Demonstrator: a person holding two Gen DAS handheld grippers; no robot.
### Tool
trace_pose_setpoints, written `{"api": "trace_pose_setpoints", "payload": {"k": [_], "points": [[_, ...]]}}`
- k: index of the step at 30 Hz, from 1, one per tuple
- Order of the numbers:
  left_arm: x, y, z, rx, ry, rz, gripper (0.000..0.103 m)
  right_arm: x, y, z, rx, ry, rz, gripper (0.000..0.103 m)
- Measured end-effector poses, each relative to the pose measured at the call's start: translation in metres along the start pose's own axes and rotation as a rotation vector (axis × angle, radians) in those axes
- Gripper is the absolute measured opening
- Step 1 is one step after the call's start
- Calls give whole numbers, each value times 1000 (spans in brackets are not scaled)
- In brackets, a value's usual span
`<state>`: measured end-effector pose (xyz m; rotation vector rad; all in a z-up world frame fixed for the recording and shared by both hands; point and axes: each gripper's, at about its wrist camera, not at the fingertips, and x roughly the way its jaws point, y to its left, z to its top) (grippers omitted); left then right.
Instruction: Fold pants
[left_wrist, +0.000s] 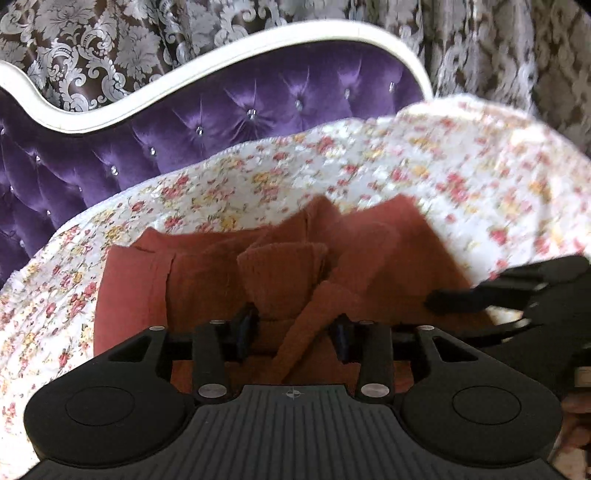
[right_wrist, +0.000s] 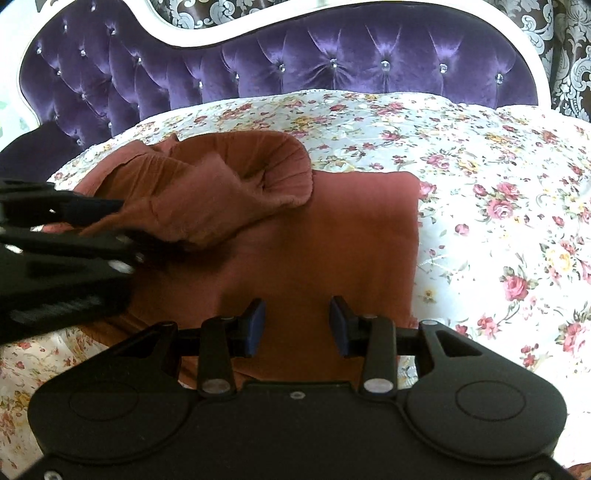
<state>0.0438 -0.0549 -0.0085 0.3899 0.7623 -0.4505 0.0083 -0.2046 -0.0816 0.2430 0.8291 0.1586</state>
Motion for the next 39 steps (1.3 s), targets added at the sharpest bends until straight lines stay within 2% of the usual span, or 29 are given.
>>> {"api": "trace_pose_setpoints", "payload": {"k": [4,8,12,15,18,21,28,31,33,34,36,38,39], "points": [[-19,6,6,-29,-51,-70,47,0,3,0,-10,-1,-12,49],[-37,9,10,-47,-113,-156,50,0,4,0,-11,0,-15,49],[-39,16,11,-68,-129,-109,51,0,1,0,-2,2,-4,49],[-24,39,9,-155,-81,-41,51,-1,-1,1,-1,8,8,49],[-7,71,1,-285,-15,11,51,-1,-3,2,-4,15,19,49],[7,93,-9,-357,44,59,51,0,-7,4,1,19,31,49],[37,96,-31,-303,154,69,51,-7,-13,9,18,54,36,49],[40,88,-45,-262,144,81,52,-18,-25,12,86,36,26,53],[37,85,-47,-249,128,91,53,-26,-33,15,145,-9,29,56],[37,85,-48,-251,127,89,53,-30,-36,17,169,-42,49,58],[39,88,-47,-265,129,75,54,-32,-42,22,239,-104,114,72],[40,93,-48,-283,131,53,54,-25,-44,27,297,-115,191,79],[40,95,-48,-289,131,45,54,-19,-43,31,319,-105,227,80]]}}
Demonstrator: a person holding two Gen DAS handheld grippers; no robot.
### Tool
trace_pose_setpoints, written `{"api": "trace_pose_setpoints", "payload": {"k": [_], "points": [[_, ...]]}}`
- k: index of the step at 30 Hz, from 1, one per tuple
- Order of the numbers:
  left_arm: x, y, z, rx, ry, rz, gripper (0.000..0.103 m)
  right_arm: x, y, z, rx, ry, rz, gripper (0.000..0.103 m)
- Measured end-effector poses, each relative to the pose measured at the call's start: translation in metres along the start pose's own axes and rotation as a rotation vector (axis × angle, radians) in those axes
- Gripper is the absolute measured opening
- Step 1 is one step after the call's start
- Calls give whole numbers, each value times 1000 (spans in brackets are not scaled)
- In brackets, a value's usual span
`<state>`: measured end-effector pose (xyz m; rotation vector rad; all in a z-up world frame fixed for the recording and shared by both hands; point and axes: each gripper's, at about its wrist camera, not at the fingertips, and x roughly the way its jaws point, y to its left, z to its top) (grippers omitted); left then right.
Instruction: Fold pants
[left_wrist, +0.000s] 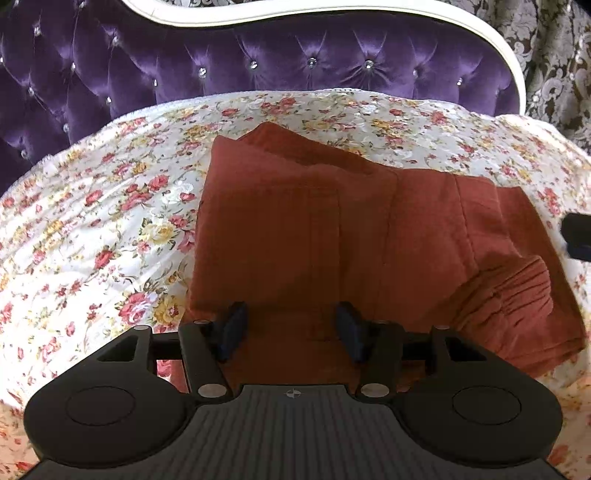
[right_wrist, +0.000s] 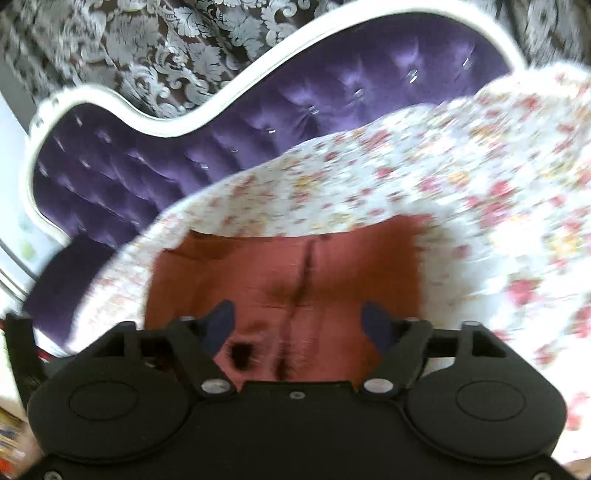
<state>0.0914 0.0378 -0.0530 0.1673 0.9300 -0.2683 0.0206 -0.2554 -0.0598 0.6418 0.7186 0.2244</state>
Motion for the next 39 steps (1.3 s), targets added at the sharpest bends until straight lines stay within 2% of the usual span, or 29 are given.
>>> {"api": "trace_pose_setpoints", "payload": {"k": [2,5,7,11,13,14,17,18,22,24,26,28,29,30,32,37,39], "points": [[1,2,0,-5,1,-9,54,15,3,3,26,30,17,80],[1,2,-1,-1,-5,-8,54,39,8,3,29,90,-18,80],[1,1,-2,1,-12,-8,54,49,9,0,41,121,-11,81],[1,2,-2,3,-20,-12,54,56,20,-7,4,131,20,79],[1,0,-1,7,-22,-9,55,57,27,-10,-38,133,8,61],[0,0,-1,9,-24,-11,55,58,31,-11,-65,135,-7,46],[-4,5,2,-3,-30,-31,54,52,45,-11,-127,114,-5,26],[-9,10,4,-27,-44,-50,54,48,54,-11,-168,100,-11,24],[-37,36,10,-143,-134,-123,55,5,101,-12,-401,-33,-4,23],[-47,42,14,-159,-153,-107,55,-24,113,-11,-461,-126,-3,22],[-51,44,17,-157,-166,-79,55,-39,106,-8,-460,-158,-62,22],[-46,43,22,-151,-137,-45,55,-33,84,-6,-407,-95,-159,23],[-40,39,24,-147,-117,-29,55,-22,68,-7,-368,-35,-204,23],[-34,36,25,-142,-102,-23,55,-9,53,-10,-332,29,-231,23],[-25,32,26,-136,-68,-18,55,7,32,-19,-287,89,-261,25],[-16,19,25,-113,-45,-26,55,-5,38,-19,-308,36,-227,25],[-10,14,23,-90,-31,-5,55,-4,40,-18,-338,22,-219,25]]}}
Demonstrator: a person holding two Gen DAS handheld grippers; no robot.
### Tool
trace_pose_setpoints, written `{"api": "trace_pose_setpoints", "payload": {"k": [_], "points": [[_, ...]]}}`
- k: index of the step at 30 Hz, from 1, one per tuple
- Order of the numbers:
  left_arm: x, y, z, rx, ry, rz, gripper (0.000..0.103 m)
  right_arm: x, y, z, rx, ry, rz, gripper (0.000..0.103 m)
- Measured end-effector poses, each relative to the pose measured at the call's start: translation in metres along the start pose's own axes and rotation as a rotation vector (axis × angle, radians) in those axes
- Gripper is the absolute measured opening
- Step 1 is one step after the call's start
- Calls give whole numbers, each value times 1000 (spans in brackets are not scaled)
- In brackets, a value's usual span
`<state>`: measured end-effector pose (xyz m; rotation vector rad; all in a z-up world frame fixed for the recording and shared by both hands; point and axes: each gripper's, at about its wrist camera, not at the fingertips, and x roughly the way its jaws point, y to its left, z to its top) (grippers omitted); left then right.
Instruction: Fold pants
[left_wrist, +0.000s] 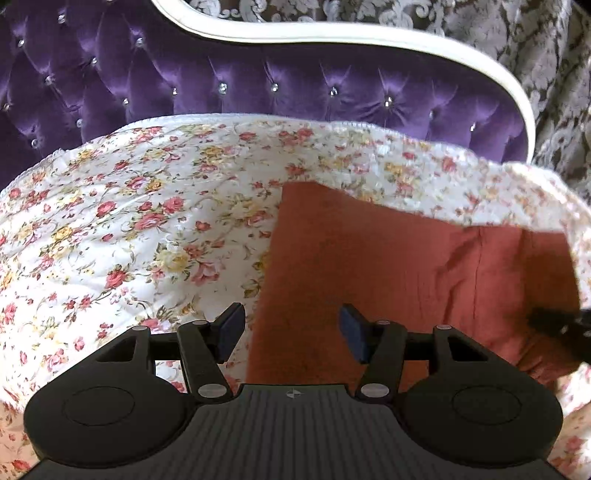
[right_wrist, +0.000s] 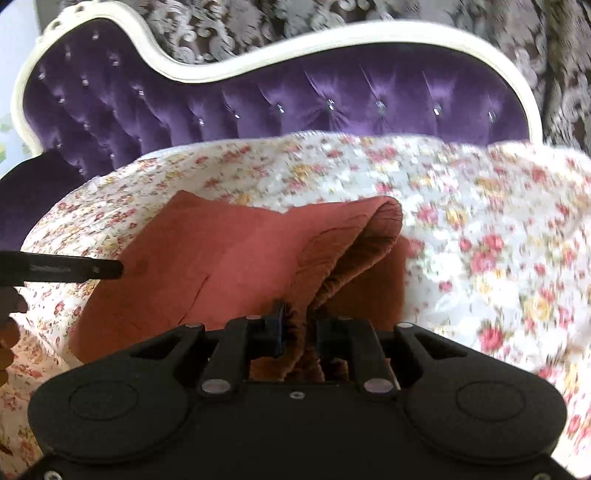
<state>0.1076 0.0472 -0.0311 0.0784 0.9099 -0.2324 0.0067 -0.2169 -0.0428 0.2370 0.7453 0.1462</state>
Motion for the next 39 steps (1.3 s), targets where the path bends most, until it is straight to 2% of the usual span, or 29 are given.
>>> {"api": "trace_pose_setpoints", "payload": {"k": [2,3,5,8,10,14,16,19,23,25,28,34,35,39], "points": [[15,-2,-5,24,46,41,58,8,-6,-4,18,26,-12,26],[24,-1,-9,26,82,41,61,14,-8,-7,38,42,-20,34],[28,6,-13,-24,82,33,71,16,-19,-14,91,51,-28,45],[29,18,-12,-74,104,3,74,8,-28,-17,160,52,-14,46],[29,17,-11,-62,107,6,75,-1,-29,-17,170,37,-48,48],[29,4,-13,6,76,64,78,-30,-14,-18,111,-69,-123,48],[28,-2,-15,32,61,89,79,-38,-4,-18,73,-103,-104,48],[28,-5,-15,48,56,103,79,-35,10,-23,27,-82,-56,48],[29,-6,-14,61,67,109,79,-9,16,-42,-16,44,-113,48],[29,-7,-13,64,73,115,79,-9,11,-51,14,19,-107,49],[29,-8,-14,79,71,126,80,-10,5,-51,52,28,-96,49],[30,-17,-14,126,63,166,80,-16,8,-39,32,45,-93,47],[30,-18,-14,134,62,172,80,-21,6,-35,43,20,-95,43],[30,-21,-14,151,64,193,79,-25,-1,-9,49,-63,-121,44]]}}
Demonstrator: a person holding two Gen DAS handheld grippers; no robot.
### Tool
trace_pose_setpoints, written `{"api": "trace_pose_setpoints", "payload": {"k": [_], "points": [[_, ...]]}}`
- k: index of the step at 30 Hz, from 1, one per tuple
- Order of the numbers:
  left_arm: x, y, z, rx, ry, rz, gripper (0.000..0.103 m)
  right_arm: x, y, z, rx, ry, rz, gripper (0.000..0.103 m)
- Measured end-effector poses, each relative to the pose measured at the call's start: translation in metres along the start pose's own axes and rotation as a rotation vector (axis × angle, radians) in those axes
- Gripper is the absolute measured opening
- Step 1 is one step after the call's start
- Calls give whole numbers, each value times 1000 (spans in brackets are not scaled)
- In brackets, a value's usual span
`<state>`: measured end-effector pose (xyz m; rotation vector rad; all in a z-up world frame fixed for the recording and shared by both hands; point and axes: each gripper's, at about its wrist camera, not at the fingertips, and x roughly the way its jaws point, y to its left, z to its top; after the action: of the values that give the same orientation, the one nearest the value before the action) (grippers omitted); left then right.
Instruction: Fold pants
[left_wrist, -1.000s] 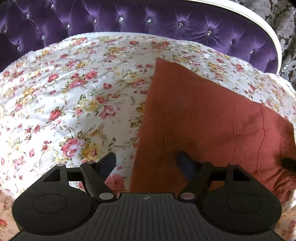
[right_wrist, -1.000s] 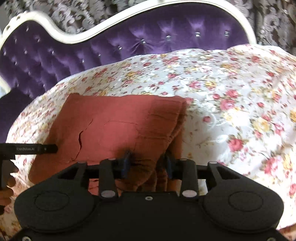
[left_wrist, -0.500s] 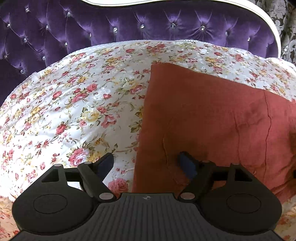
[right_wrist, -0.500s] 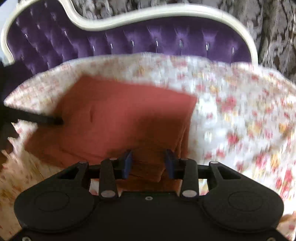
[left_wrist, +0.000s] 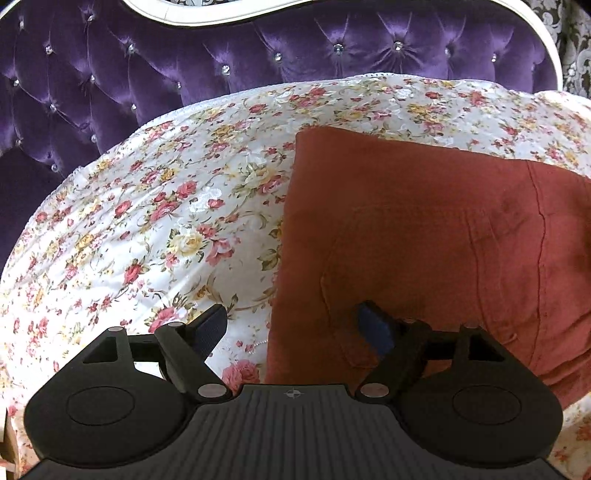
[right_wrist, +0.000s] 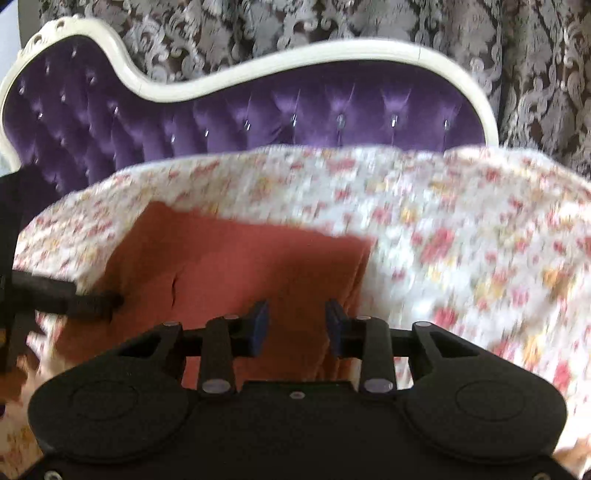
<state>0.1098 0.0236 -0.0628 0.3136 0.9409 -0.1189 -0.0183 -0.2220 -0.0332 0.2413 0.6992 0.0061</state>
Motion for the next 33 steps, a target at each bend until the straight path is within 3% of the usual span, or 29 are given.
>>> {"api": "trace_pose_setpoints", "payload": {"k": [4,7,9,20,22,24,28,33], "points": [[0,-1,1,9,7,10,79,40,-6,22,-8,58,-20,44],[1,-1,2,11,14,10,79,71,-9,22,-11,136,-47,45],[1,0,2,6,16,7,79,80,-10,20,2,137,-48,46],[2,4,3,-23,22,-17,79,76,-12,16,18,123,-45,49],[1,5,2,-30,22,-22,80,72,-13,13,35,120,-48,55],[1,5,2,-35,20,-26,80,67,-18,8,77,130,-64,74],[1,7,2,-37,17,-38,80,56,-41,-9,210,134,35,74],[2,13,0,-50,12,-70,80,44,-42,-20,192,122,83,74]]}}
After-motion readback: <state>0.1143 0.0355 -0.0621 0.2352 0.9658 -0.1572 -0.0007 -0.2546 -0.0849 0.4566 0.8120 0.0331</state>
